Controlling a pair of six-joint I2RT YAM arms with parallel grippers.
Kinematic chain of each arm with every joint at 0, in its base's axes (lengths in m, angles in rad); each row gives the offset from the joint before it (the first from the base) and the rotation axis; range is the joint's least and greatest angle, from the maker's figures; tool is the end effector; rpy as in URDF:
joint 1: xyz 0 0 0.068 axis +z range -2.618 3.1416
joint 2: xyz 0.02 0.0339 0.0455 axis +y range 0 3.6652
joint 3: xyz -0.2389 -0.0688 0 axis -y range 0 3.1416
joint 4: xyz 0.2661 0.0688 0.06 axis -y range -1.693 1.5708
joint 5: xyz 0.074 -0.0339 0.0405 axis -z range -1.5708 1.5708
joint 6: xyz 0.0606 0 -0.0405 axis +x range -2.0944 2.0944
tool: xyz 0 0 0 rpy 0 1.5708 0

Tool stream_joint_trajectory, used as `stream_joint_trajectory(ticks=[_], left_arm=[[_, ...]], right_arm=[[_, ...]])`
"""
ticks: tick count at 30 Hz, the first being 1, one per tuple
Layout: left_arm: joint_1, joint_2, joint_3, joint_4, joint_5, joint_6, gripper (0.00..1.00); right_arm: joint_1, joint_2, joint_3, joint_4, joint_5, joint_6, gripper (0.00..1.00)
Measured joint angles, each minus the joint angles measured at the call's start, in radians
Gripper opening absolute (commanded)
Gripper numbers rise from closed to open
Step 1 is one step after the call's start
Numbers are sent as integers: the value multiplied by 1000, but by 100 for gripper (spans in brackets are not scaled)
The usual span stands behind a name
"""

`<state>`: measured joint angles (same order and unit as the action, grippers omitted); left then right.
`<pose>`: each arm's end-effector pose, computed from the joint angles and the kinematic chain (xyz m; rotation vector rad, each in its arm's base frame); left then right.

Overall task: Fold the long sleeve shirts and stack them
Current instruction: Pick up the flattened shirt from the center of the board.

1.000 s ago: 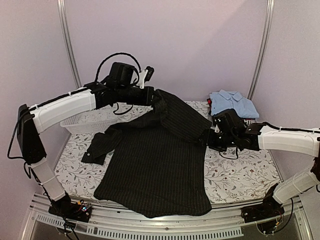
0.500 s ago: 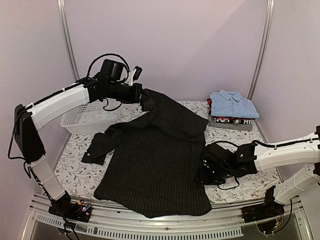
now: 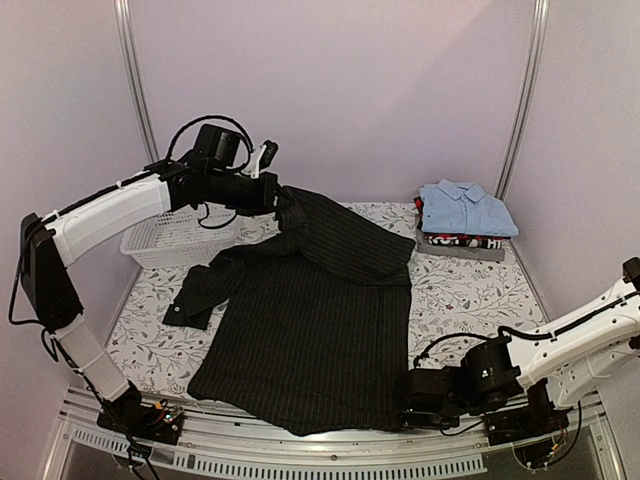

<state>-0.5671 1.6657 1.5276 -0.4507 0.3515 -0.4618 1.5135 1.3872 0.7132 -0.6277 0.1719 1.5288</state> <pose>0.3458 -0.2450 0.3014 0.3351 2.2584 -0.9494 0.0251 0.2563 0.1003 0.0566 2.9326 0.3840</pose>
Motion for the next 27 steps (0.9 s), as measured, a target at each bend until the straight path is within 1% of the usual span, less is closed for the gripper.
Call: stream_joint_trajectory(ticks=[10, 13, 18, 20, 23, 27], left_arm=[[1, -15, -8, -4, -1, -10, 0], [1, -16, -8, -8, 0, -10, 0], [1, -16, -5, -21, 0, -10, 0], [1, -16, 2, -30, 0, -10, 0], [2, -16, 33, -50, -4, -10, 0], [20, -18, 94, -76, -23, -10, 0]], right_arm=[[29, -107, -151, 104, 18, 166, 41], [31, -112, -159, 124, 34, 183, 33], [31, -89, -154, 146, 51, 186, 11], [31, -57, -121, 116, 55, 181, 5], [33, 10, -18, 43, 61, 174, 2], [37, 94, 101, 5, 61, 138, 0]])
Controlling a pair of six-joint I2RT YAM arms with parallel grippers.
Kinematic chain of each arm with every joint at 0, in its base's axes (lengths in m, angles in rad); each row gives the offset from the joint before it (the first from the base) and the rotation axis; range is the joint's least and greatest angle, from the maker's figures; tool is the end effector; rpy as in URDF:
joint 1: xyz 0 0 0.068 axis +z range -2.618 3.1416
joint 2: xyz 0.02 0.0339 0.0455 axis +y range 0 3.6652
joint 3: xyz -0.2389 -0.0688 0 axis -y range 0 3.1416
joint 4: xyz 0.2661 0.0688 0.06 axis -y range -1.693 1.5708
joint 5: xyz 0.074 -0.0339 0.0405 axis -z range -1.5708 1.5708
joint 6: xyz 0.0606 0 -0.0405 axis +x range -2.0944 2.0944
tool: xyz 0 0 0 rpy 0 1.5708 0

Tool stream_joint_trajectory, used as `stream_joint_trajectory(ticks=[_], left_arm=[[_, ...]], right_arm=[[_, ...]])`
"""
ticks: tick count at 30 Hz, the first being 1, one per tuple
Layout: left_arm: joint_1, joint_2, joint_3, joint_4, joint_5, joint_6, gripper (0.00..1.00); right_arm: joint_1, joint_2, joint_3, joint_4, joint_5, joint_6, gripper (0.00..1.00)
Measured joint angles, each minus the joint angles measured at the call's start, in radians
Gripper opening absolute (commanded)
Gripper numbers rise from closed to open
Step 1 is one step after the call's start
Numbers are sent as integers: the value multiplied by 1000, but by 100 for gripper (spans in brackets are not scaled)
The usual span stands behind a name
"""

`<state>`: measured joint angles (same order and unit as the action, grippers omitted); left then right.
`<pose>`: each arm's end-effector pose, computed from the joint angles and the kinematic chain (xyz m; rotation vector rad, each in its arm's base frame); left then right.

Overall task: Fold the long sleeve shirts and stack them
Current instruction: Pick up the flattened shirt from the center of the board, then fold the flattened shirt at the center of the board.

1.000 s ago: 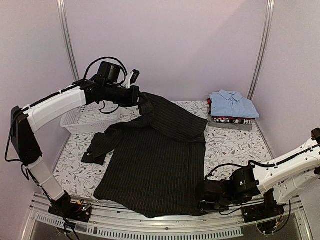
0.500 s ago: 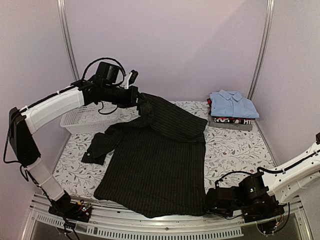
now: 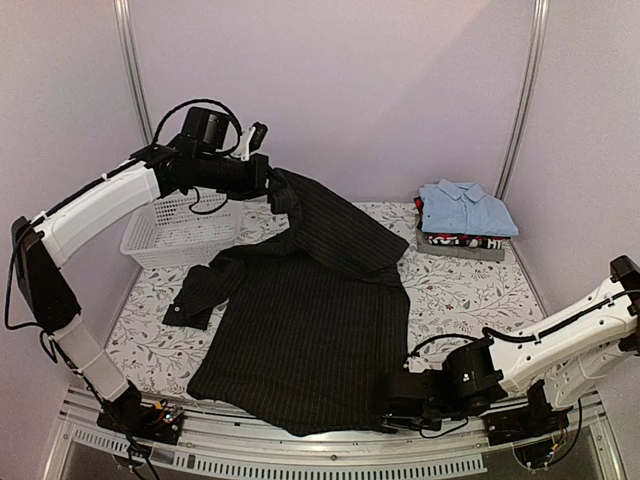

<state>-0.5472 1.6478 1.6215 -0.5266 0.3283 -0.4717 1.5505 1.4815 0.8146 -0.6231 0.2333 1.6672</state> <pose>0.3466 -0.2340 0.3357 0.2903 2.2221 -0.9299 0.0197 0.2814 0.1062 0.2164 2.8828 0.4211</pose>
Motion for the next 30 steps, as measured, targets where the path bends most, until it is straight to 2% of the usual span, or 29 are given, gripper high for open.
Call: stream_joint_trajectory(ticks=[6, 13, 30], left_arm=[[82, -19, 35, -57, -19, 3, 0], [169, -23, 35, -106, -16, 27, 0], [322, -23, 34, -123, 10, 37, 0]], right_arm=[[1, 76, 80, -42, 0, -65, 0], [1, 124, 255, -77, 1, -164, 3], [-133, 260, 273, 188, -177, -422, 4]])
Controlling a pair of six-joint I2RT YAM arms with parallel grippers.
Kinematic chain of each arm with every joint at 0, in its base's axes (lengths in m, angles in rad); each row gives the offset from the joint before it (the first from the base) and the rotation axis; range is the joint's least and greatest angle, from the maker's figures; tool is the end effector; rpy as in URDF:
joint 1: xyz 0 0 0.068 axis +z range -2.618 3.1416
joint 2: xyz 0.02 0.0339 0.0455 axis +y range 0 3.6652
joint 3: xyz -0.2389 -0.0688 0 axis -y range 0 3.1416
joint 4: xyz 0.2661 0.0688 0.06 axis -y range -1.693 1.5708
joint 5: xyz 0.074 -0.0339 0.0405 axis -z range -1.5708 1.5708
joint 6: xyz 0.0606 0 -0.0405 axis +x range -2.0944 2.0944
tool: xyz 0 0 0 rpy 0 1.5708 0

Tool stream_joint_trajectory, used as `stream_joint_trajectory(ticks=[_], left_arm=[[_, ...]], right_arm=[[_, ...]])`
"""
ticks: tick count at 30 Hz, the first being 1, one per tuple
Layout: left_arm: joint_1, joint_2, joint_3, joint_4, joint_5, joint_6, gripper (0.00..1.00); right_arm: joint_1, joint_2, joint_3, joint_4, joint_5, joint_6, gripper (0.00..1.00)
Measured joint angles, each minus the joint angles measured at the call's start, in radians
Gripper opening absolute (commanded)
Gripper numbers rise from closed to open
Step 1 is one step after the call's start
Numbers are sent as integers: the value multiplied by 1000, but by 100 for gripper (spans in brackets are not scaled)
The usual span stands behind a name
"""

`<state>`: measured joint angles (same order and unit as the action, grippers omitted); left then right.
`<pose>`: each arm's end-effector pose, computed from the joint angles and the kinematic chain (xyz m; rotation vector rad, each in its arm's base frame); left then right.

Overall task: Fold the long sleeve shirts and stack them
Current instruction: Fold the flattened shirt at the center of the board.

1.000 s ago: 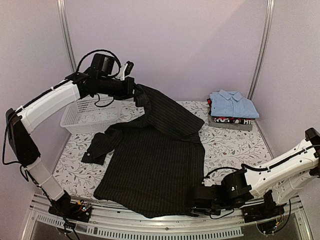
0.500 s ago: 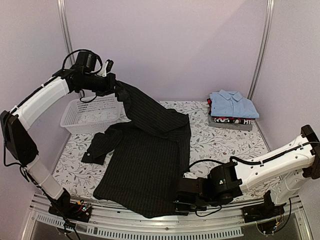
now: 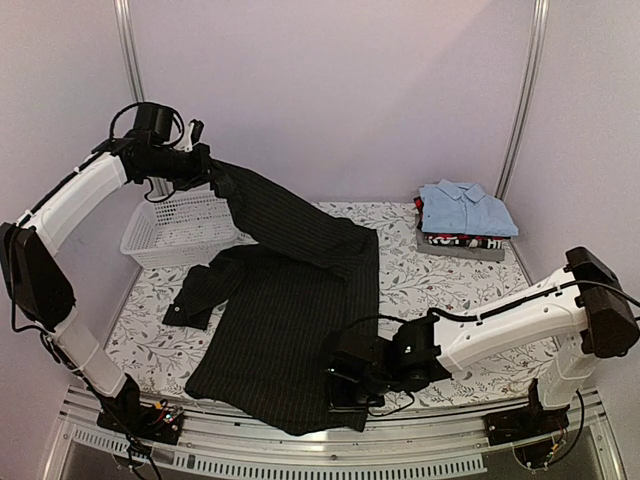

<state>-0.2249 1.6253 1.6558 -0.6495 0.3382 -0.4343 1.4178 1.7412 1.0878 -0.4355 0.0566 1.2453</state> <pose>0.3893 -0.1097 0.3440 -0.0380 2.2469 -0.7351 0.0599 0.3658 0.1156 -0.2296 2.8889 0.6724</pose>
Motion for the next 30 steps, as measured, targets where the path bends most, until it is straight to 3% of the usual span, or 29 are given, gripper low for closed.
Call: stream_joint_trajectory(ticks=[10, 17, 20, 26, 30], left_arm=[[1, 0, -18, 2, 18, 0, 0], [1, 0, -38, 2, 25, 0, 0], [1, 0, -38, 7, 36, 0, 0], [1, 0, -38, 13, 61, 0, 0], [1, 0, -40, 26, 80, 0, 0]], right_arm=[[-24, 64, -12, 114, -121, -54, 3], [-13, 26, -134, 150, -140, -22, 7], [-10, -2, -144, 152, -142, -6, 17], [-8, -16, -138, 163, -128, -7, 49], [-33, -58, -134, 161, -108, -29, 61]])
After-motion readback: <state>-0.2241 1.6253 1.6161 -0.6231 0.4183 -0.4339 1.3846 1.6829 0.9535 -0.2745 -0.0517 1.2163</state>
